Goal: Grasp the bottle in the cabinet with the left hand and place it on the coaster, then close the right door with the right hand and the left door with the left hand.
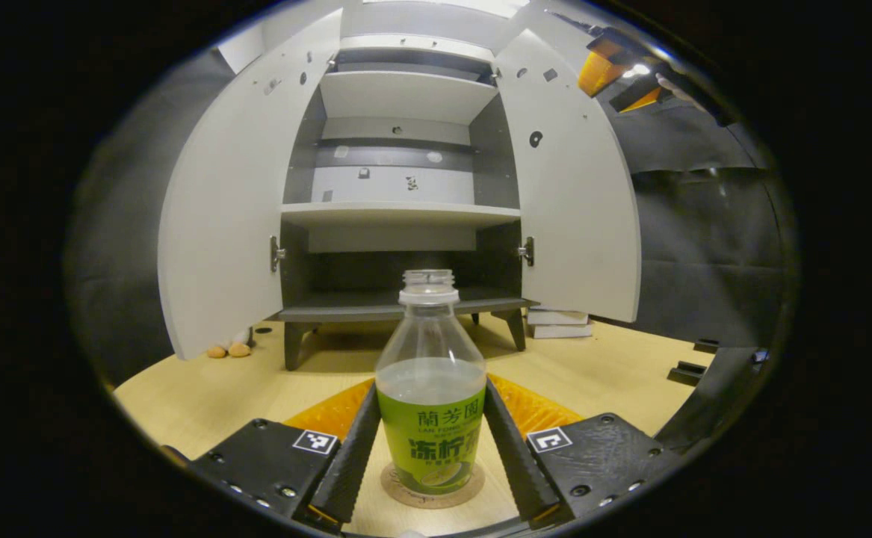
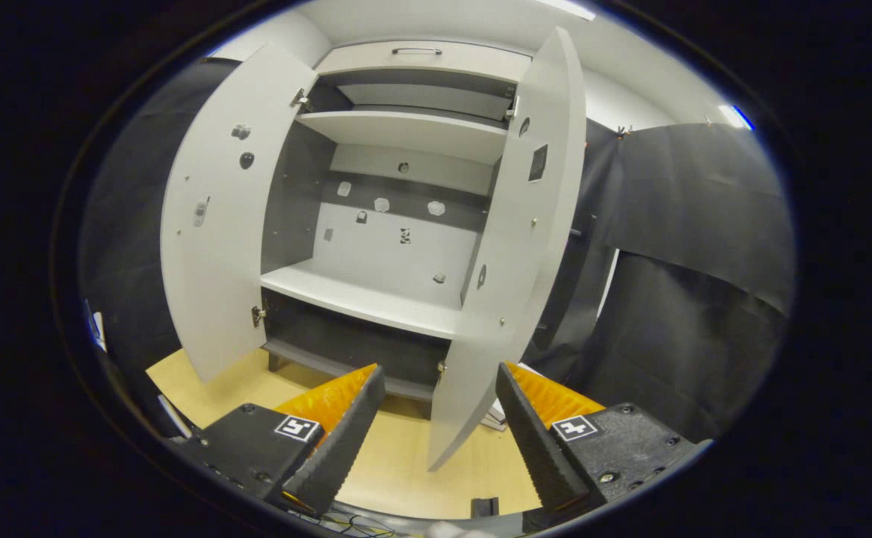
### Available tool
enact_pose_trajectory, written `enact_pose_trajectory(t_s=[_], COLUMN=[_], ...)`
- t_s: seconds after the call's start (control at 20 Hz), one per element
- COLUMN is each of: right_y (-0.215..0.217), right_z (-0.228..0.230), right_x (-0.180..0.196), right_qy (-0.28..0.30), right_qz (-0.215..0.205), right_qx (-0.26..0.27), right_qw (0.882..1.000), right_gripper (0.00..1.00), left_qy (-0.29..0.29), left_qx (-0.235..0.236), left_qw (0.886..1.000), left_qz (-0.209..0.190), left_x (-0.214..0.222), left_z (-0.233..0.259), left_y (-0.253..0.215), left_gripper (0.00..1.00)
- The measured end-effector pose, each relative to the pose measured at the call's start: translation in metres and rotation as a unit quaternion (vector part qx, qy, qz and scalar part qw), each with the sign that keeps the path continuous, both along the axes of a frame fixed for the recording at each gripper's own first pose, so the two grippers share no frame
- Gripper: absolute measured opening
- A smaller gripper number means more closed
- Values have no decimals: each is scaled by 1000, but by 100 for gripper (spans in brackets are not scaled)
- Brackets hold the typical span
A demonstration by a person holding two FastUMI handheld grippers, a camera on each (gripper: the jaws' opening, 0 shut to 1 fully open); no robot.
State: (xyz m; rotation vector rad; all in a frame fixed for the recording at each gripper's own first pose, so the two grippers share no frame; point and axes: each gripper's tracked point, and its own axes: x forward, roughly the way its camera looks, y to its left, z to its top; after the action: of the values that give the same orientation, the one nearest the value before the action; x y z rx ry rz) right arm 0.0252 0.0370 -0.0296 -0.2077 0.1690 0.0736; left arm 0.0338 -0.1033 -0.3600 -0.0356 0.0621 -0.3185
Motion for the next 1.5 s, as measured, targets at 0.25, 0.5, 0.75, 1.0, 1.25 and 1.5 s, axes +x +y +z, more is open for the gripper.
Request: enact_pose_trajectory(t_s=[0.25,0.5,0.75,1.0,1.25,1.5], right_y=[0,-3,-18,-28,-43,-70], right_z=[0,3,9,20,26,22], right_x=[0,-1,-6,-10,-16,-13], right_qy=[0,-8,-25,-48,-74,-89], right_qz=[-1,-3,-17,-24,-37,-60], right_qx=[-2,7,26,50,64,75], right_qw=[1000,1000,999,997,995,991], right_gripper=[99,99,98,98,99,98], left_qy=[-3,-20,-24,-29,-53,-55], left_qx=[6,3,4,2,24,35], left_qw=[1000,1000,999,999,996,989], left_qz=[5,3,22,37,63,131], left_x=[1,6,15,19,11,-19], left_z=[10,57,124,206,281,314], left_y=[3,5,11,24,53,105], left_gripper=[98,100,96,98,100,97])
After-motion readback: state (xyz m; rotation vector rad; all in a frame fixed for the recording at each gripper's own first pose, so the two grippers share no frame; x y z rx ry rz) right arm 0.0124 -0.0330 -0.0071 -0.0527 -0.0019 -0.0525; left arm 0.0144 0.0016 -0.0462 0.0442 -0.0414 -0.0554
